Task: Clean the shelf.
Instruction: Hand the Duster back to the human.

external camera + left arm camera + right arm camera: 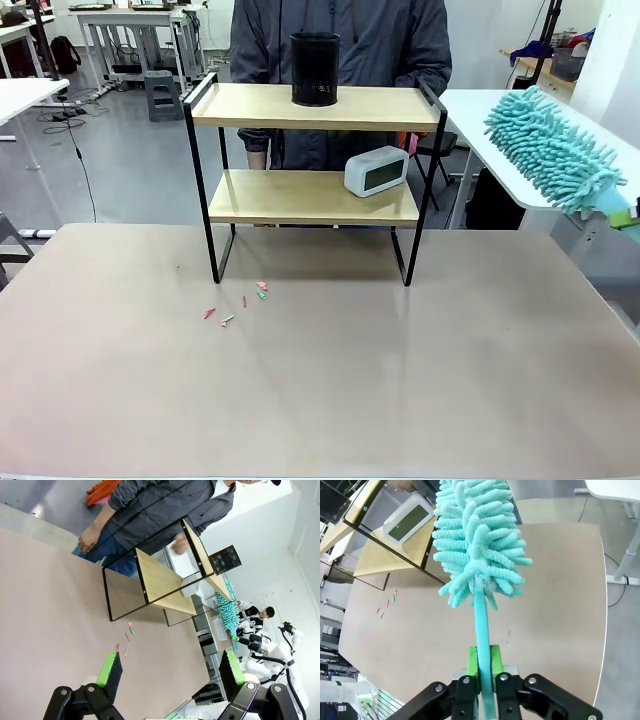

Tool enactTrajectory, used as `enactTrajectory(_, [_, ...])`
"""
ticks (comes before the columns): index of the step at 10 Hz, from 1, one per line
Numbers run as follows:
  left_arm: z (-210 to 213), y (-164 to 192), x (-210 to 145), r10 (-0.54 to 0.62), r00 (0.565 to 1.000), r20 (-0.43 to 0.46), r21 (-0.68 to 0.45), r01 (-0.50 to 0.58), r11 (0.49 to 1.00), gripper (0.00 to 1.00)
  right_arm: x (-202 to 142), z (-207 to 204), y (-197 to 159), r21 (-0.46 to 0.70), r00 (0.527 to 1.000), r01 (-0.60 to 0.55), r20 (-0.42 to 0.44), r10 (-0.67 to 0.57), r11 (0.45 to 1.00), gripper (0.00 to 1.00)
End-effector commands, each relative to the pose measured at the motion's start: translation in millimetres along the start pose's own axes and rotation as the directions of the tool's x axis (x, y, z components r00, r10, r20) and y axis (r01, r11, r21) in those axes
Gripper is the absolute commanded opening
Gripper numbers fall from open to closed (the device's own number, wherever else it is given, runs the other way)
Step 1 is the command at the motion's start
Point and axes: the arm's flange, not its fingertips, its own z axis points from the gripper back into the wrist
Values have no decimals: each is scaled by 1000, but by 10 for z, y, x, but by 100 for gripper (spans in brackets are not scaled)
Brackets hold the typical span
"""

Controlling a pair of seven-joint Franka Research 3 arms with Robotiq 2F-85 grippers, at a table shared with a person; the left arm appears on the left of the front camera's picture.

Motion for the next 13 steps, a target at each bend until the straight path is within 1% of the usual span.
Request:
enactTrajectory(1, [-14, -13, -1, -16, 1000, 17, -17, 16, 1000, 100, 0, 21, -34, -1, 1000, -15, 0, 15, 1000, 12])
enactTrajectory(7, [-14, -13, -1, -16, 1000, 17, -17, 16, 1000, 100, 0, 21, -34, -1, 1000, -15, 0, 15, 1000, 12])
enactTrajectory(8, [0, 0, 0, 0, 1000, 0, 0, 0, 1000, 100, 0, -2, -2, 0, 1000, 0, -1, 0, 1000, 12])
enactTrajectory(9, [-6, -214, 88, -52, 997, 61, -29, 54, 998, 100, 118, 258, 48, 19, 988, -71, 137, 68, 997, 12])
enactTrajectory(10, [-81, -677, 204, -143, 987, 75, -173, 154, 973, 100, 474, 754, 275, 10, 943, -211, 266, 201, 977, 12])
enactTrajectory(11, [-155, -1164, 234, -228, 972, 58, -311, 235, 921, 100, 732, 1216, 602, 44, 885, -381, 308, 350, 924, 12])
enactTrajectory(12, [-302, -1591, 232, -330, 944, 33, -365, 318, 875, 100, 860, 1497, 1007, 115, 848, -502, 261, 462, 857, 12])
enactTrajectory(13, [-527, -1936, 154, -408, 913, -28, -443, 354, 824, 100, 850, 1563, 1412, 227, 777, -629, 209, 593, 744, 12])
